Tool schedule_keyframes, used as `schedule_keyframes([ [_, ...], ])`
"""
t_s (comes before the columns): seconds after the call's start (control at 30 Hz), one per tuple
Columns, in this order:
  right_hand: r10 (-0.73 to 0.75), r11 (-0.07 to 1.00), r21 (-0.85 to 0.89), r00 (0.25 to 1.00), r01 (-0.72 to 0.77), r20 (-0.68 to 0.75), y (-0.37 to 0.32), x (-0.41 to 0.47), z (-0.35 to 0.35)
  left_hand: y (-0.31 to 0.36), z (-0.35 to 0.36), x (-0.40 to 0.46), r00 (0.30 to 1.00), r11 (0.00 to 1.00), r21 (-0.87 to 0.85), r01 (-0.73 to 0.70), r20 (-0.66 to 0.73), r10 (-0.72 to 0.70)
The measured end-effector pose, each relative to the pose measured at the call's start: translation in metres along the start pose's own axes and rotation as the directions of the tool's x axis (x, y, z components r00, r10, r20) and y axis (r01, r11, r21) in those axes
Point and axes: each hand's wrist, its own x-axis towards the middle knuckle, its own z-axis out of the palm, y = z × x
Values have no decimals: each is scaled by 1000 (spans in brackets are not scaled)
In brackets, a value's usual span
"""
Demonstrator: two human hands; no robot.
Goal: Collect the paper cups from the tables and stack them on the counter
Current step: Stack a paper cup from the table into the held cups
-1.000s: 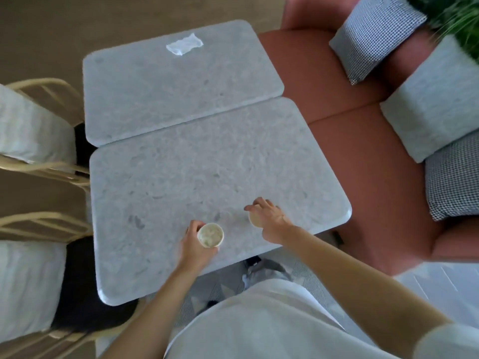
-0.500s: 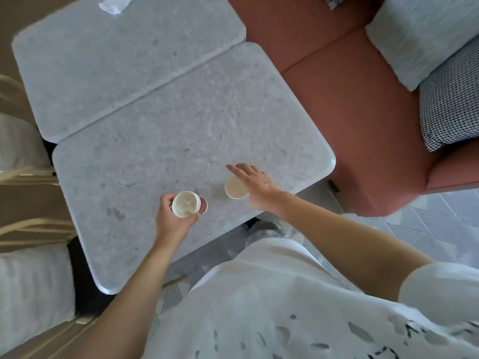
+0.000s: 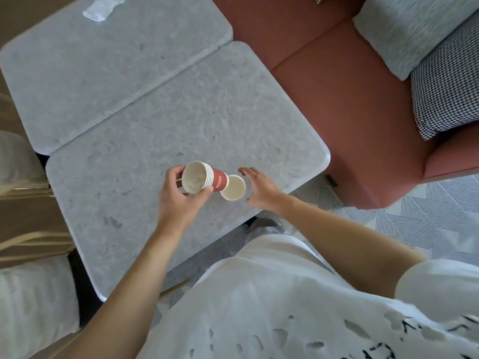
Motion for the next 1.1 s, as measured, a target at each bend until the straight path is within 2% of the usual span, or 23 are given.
schedule_keyframes([
  [0.2,-10,1000,-6,1000,11,19,1,6,0,-2,21,0,995,999,42,2,96,-6],
  [0.43,-37,999,-9,998,37,48,-4,10,2,-20,24,6,994,993,72,92,44,-96],
  [0.6,-98,992,-74,993,103,69,-15,20,0,-26,23,8,988,988,60,143,47,-146],
  [0.8,-146,985,-75,984,154,98,-25,31,-4,-32,24,9,986,987,49,156,53,-159],
  [1.1,-154,962,-191,965,195,212,-31,50,-7,-48,27,8,981,985,52,162,97,-166],
])
